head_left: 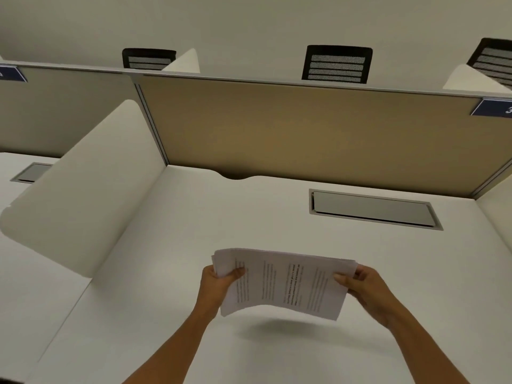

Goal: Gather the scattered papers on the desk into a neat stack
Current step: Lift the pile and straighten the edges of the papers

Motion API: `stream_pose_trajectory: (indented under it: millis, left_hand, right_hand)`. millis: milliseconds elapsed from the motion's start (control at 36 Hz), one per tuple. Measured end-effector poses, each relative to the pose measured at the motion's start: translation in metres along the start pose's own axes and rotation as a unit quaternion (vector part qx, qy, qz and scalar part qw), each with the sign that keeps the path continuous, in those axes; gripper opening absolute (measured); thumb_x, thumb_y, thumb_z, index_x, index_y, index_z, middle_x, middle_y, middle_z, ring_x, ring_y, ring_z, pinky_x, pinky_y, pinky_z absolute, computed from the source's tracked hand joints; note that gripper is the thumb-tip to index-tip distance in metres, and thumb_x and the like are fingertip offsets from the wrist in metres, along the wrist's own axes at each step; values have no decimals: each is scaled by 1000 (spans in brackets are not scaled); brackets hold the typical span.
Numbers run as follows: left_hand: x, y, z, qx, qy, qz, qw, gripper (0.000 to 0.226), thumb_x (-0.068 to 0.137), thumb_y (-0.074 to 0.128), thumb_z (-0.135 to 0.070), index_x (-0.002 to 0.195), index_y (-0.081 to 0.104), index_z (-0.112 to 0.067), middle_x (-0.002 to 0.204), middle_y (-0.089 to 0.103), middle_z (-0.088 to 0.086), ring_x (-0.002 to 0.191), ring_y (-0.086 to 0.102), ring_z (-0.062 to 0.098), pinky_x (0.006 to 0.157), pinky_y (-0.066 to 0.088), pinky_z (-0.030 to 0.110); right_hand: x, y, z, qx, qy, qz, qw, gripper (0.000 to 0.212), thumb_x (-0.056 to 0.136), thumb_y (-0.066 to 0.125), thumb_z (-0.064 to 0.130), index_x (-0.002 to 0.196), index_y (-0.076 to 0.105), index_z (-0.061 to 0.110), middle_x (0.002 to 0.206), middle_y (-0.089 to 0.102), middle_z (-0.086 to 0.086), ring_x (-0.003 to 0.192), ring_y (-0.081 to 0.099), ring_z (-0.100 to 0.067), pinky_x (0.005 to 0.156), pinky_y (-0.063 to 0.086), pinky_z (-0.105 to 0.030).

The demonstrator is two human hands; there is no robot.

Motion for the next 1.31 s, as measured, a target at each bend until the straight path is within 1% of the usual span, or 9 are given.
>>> stream_pose_trajectory:
  millis: [167,306,417,528,694,806,944,1083,1306]
  left_hand:
    - [-6,2,24,-12,-21,-15,1000,27,66,85,-32,89,76,-19,81,80,2,71,76,24,55,58,27]
    - [-7,-7,33,-16,-21,-11,1000,33,67,88,-26,97,75,-20,86,80,0,77,76,23,58,60,27]
    - [-5,-8,34,-11,-16,4,1000,34,63,88,-26,94,75,-32,89,79,-6,83,75,18,59,60,24]
    - [-6,-3,32,-2,2,45,999,60,63,88,-27,115,64,-46,101,74,-10,92,71,9,69,62,27]
    - [-5,0,26,17,13,42,999,24,69,86,-23,84,79,-42,87,80,-5,76,75,11,64,60,25]
    - [-5,1,18,25,45,45,998,26,79,80,-8,85,81,-32,85,80,-1,75,74,10,61,57,19]
    - [-5,2,19,45,46,59,996,26,78,82,-9,85,80,-34,87,80,-3,76,73,6,62,57,18]
    - [-6,4,28,53,40,53,996,27,81,79,-8,86,80,-35,88,80,-2,79,73,7,65,59,21]
    - [-5,1,21,65,60,60,994,27,81,77,-4,84,81,-31,85,80,-2,76,73,7,63,55,15]
  right_hand:
    - [-3,27,-33,-62,-7,-13,998,21,88,73,17,108,79,25,103,80,-6,99,75,-24,87,58,-39]
    - [-9,33,-38,-63,-11,-65,996,18,91,71,22,96,80,36,91,80,1,84,76,-13,65,58,-19]
    - [-12,35,-42,-50,-13,-65,997,19,89,74,21,97,79,38,93,80,4,84,75,-7,66,56,-14]
    - [-11,39,-53,-61,-7,-39,997,24,91,72,15,104,77,35,101,79,5,94,73,-8,71,56,-14]
    - [-8,32,-60,-54,4,-76,996,22,93,69,19,99,78,38,92,79,9,83,73,-3,65,55,-12]
    - [-9,28,-58,-43,-5,-95,995,26,95,66,17,97,78,40,93,80,8,83,73,-3,65,56,-13]
    - [-10,25,-64,-33,3,-97,995,23,92,70,11,100,77,31,97,79,8,87,73,-2,68,55,-12]
    - [-13,29,-74,-28,19,-114,993,22,91,70,13,98,72,34,87,78,14,82,72,2,62,55,-11]
    - [-13,23,-71,-20,10,-128,992,23,94,67,12,103,73,32,92,79,8,86,72,-1,64,56,-16]
Point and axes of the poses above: each hand's wrist, its own x-axis towards the middle knuckle, its own y-axis out of the palm, z = x × y, the point moved 7 cm from there along x, towards the middle knuckle
